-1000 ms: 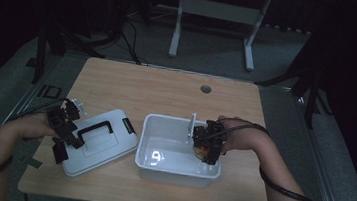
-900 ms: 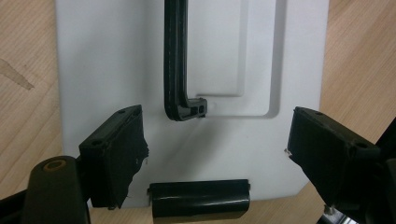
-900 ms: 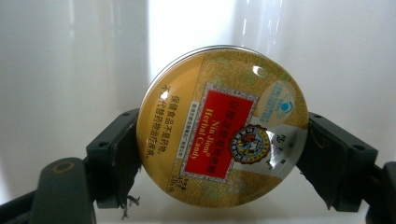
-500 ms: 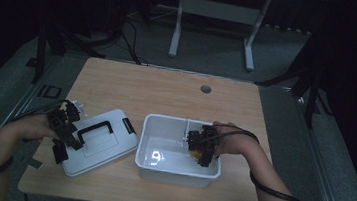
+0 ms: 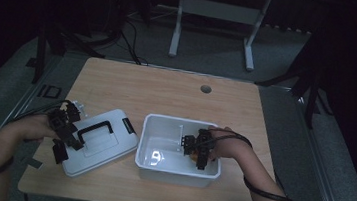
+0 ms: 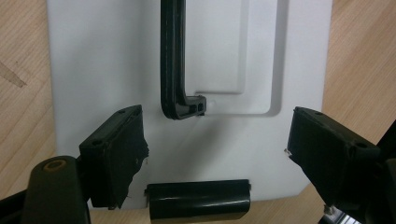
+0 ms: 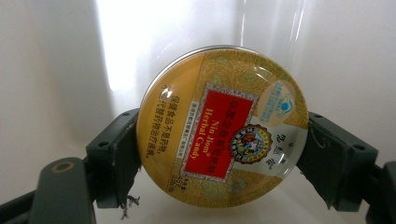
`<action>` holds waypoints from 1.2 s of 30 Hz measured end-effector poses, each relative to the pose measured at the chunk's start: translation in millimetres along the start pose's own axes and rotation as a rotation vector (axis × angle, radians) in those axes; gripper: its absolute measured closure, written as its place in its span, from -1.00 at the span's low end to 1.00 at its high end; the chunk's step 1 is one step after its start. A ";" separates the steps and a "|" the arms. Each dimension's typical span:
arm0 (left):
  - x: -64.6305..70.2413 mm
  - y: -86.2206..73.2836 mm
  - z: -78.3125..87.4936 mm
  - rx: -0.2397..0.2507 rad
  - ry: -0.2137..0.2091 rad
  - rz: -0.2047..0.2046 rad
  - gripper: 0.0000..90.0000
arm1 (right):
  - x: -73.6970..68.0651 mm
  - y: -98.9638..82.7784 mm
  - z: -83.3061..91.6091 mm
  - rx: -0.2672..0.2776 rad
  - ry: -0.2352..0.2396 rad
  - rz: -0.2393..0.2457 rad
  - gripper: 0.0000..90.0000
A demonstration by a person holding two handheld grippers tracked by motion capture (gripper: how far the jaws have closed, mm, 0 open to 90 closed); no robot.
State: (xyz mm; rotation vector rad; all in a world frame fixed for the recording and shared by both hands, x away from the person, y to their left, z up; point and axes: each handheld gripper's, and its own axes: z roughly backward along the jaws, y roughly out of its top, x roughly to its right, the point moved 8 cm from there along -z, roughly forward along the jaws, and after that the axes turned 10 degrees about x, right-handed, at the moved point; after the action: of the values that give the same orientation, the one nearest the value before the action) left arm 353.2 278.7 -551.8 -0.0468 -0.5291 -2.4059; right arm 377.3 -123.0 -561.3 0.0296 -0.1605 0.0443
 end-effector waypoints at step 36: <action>0.8 0.9 2.5 -0.002 0.002 -0.006 -0.59 | -0.8 0.6 11.1 0.009 0.120 -0.059 -0.72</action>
State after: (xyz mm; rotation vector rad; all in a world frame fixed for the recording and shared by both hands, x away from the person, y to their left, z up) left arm 352.9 278.5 -549.0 -0.0438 -0.5260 -2.4119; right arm 374.8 -122.8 -550.5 0.0410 -0.0390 -0.0124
